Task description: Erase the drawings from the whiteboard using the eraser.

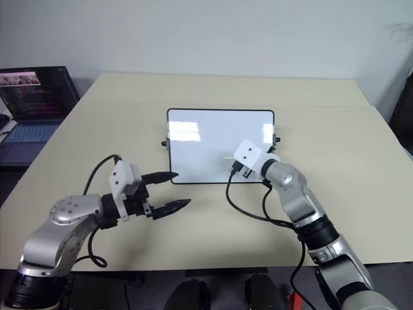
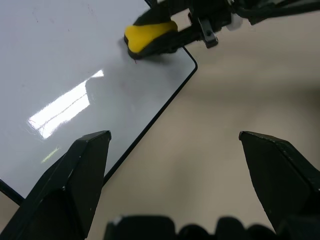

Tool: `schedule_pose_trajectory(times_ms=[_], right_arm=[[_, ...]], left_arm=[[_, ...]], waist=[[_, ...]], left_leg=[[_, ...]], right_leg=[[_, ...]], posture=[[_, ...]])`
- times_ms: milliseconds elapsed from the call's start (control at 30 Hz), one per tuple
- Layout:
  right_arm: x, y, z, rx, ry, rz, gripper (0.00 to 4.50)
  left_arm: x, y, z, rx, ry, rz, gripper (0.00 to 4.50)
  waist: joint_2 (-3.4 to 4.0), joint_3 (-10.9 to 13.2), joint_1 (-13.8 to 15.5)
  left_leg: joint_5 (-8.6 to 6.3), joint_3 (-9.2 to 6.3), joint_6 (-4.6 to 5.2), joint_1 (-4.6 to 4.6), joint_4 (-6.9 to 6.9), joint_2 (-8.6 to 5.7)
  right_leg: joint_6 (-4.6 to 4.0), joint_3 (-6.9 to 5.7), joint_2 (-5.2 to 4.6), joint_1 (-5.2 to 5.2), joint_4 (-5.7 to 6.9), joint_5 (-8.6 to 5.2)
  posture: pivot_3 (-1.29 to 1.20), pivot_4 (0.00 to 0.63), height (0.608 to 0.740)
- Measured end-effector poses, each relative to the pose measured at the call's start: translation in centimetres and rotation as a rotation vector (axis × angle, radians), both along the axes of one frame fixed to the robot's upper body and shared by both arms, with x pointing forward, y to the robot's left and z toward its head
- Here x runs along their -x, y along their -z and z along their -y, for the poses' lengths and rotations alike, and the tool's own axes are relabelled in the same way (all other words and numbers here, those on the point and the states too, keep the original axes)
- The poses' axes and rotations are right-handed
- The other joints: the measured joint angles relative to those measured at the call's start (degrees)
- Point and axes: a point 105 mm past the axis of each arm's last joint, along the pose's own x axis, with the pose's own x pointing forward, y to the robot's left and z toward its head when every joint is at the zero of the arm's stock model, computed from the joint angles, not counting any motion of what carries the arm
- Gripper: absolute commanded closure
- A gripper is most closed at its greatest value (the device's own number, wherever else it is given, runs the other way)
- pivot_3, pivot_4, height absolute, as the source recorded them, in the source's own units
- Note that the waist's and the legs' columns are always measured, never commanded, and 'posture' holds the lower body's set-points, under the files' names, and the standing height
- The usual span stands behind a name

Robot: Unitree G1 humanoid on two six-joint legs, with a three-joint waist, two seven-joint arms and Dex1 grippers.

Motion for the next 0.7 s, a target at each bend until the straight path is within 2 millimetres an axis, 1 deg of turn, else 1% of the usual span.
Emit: schedule_pose_trajectory(times_ms=[67, 133, 200, 300, 367, 433, 567, 633, 700], right_arm=[[0.4, 0.6, -0.2, 0.009, -0.013, -0.012, 3.31], [0.0, 0.4, -0.2, 0.007, 0.003, 0.019, 3.31], [-0.9, -0.9, 0.0, -0.012, 0.043, 0.087, 3.31], [-2.6, -3.5, 1.5, -0.039, 0.129, 0.204, 3.32], [-3.1, -4.5, 1.9, -0.062, 0.157, 0.25, 3.32], [-3.2, -4.8, 1.7, -0.08, 0.155, 0.264, 3.32], [-2.7, -4.1, 0.7, -0.064, 0.093, 0.218, 3.32], [-1.7, -2.7, -0.3, -0.021, 0.015, 0.137, 3.32], [-0.1, -0.6, -1.3, 0.012, -0.067, 0.04, 3.32]], left_arm=[[0.0, 0.0, 0.0, 0.0, -0.001, -0.001, 0.0], [0.0, 0.0, 0.0, 0.0, 0.0, -0.001, 0.0], [0.0, 0.1, 0.0, 0.0, 0.0, -0.002, 0.0], [0.1, 0.0, 0.1, -0.001, 0.004, 0.0, 0.0], [0.1, 0.0, 0.1, -0.001, 0.004, -0.001, 0.0], [0.1, 0.0, 0.1, -0.001, 0.005, -0.001, 0.0], [0.1, 0.0, 0.1, -0.001, 0.005, -0.001, 0.0], [0.1, 0.0, 0.1, -0.001, 0.006, -0.001, 0.0], [0.2, 0.1, 0.1, -0.001, 0.005, -0.004, 0.0]], waist=[[0.0, 0.0, 0.0], [0.0, 0.0, 0.0], [0.02, 0.01, -0.01], [0.02, 0.01, 0.05], [0.02, 0.02, 0.05], [0.02, 0.02, 0.06], [0.02, 0.02, -0.04], [0.01, 0.01, -0.01], [0.01, 0.01, 0.05]], left_leg=[[0.0, 0.02, 0.0, 0.02, 0.02, 0.0], [0.01, 0.02, 0.0, 0.02, 0.05, 0.0], [0.03, 0.03, 0.02, 0.03, 0.06, 0.0], [0.04, 0.01, 0.01, -0.01, 0.03, -0.01], [0.02, 0.01, 0.0, -0.1, -0.02, -0.02], [0.0, 0.0, -0.01, -0.15, -0.04, -0.02], [-0.06, 0.02, -0.05, -0.16, -0.08, -0.01], [-0.06, -0.02, -0.05, -0.12, -0.07, -0.01], [-0.07, -0.06, -0.04, -0.08, -0.05, -0.01]], right_leg=[[0.03, 0.02, 0.0, 0.01, 0.01, -0.01], [0.09, 0.02, 0.0, 0.01, 0.02, -0.03], [0.12, 0.03, 0.0, 0.01, 0.03, -0.01], [0.06, 0.01, 0.0, -0.01, 0.01, -0.01], [-0.12, 0.01, 0.0, -0.08, -0.01, 0.07], [-0.14, 0.0, 0.0, -0.11, -0.02, 0.05], [-0.12, 0.02, -0.01, -0.12, -0.07, -0.01], [-0.13, -0.02, -0.02, -0.09, -0.07, -0.02], [-0.13, -0.06, -0.02, -0.03, -0.04, -0.03]], posture=[[0.0, 0.15, 0.74], [0.0, 0.15, 0.74], [0.0, 0.15, 0.74], [0.0, 0.15, 0.74], [0.0, 0.15, 0.74], [0.0, 0.15, 0.74], [0.0, 0.15, 0.74], [0.0, 0.15, 0.74], [0.0, 0.15, 0.74]])
